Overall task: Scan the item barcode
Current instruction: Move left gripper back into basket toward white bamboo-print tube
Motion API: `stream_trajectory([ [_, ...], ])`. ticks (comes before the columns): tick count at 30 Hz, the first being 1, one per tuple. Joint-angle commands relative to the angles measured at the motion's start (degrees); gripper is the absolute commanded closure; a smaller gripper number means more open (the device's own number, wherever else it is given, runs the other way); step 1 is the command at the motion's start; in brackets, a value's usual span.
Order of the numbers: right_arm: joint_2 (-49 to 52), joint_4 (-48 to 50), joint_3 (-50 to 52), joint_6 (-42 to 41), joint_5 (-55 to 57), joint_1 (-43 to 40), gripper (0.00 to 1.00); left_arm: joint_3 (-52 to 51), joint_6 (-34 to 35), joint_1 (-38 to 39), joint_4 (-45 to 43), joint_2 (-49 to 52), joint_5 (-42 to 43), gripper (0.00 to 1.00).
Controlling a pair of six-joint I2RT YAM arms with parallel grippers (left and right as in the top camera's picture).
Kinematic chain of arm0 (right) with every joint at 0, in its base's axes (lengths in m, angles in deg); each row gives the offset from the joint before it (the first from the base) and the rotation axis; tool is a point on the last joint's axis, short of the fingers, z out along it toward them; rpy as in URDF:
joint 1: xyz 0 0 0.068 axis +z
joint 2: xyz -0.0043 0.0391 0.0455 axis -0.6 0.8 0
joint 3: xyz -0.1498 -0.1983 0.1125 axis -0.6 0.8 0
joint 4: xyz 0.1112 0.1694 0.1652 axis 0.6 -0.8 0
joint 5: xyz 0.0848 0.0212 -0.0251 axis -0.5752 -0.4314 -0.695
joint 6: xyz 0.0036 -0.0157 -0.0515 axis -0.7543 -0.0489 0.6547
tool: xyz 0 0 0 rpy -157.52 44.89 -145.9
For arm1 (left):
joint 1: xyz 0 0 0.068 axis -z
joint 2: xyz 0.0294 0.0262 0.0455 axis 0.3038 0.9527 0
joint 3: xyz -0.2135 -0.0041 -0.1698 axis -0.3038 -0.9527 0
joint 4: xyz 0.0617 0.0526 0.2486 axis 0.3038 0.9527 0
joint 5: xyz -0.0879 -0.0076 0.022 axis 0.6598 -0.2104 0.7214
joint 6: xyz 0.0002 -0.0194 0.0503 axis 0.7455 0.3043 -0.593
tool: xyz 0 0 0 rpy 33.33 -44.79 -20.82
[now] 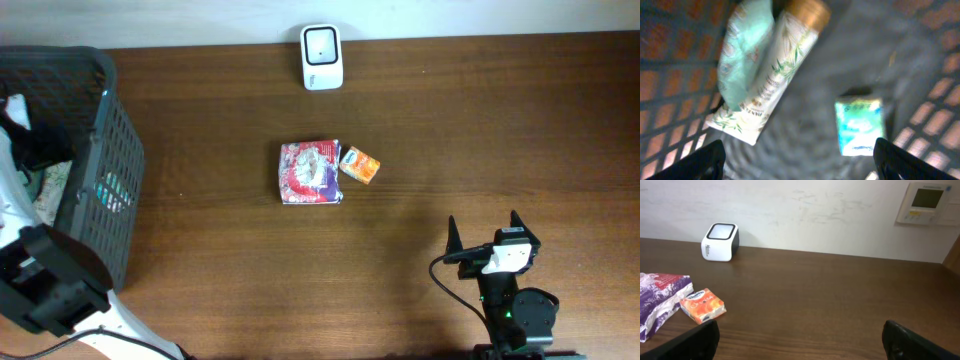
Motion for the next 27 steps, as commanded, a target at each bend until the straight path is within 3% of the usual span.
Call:
stream_trajectory([
  [1, -0.3, -0.2, 0.5, -0.6, 0.5, 0.3, 0.01, -9.3, -12.2, -0.2, -6.9, -0.4, -3.3, 0.1],
  [7, -0.3, -0.2, 0.5, -0.6, 0.5, 0.3, 0.01, -21.3, -26.1, -0.2, -23.8, -0.3, -5.7, 0.16],
  [12, -0.3, -0.2, 0.5, -0.6, 0.5, 0.3, 0.01, -27.3, -27.6, -0.2, -30.3, -0.3, -10.0, 0.32],
  [14, -0.3, -0.2, 0.5, -0.6, 0.5, 0.3, 0.01, -27.3, -27.7, -0.2, -32.9, -0.3, -10.1, 0.29],
  [19, -0.3, -0.2, 0.5, -0.6, 0.5, 0.3, 0.01, -30.7, -26.9, -2.8, -32.5, -0.1, 0.7, 0.44],
  [23, -0.3, -0.2, 0.5, -0.6, 0.5, 0.3, 0.01, -34.4, -24.9, -5.4, -30.3, -0.1, 6.7, 0.58],
  [25, -0.3, -0.2, 0.5, -0.6, 0.5, 0.3, 0.01, -34.4, -24.0, -5.2, -29.8, -0.3, 8.0, 0.82],
  [27, -0.3, -0.2, 0.5, -0.6, 0.5, 0.3, 0.01, -33.0, -17.2, -4.7, -29.7, -2.6, 8.0, 1.0],
])
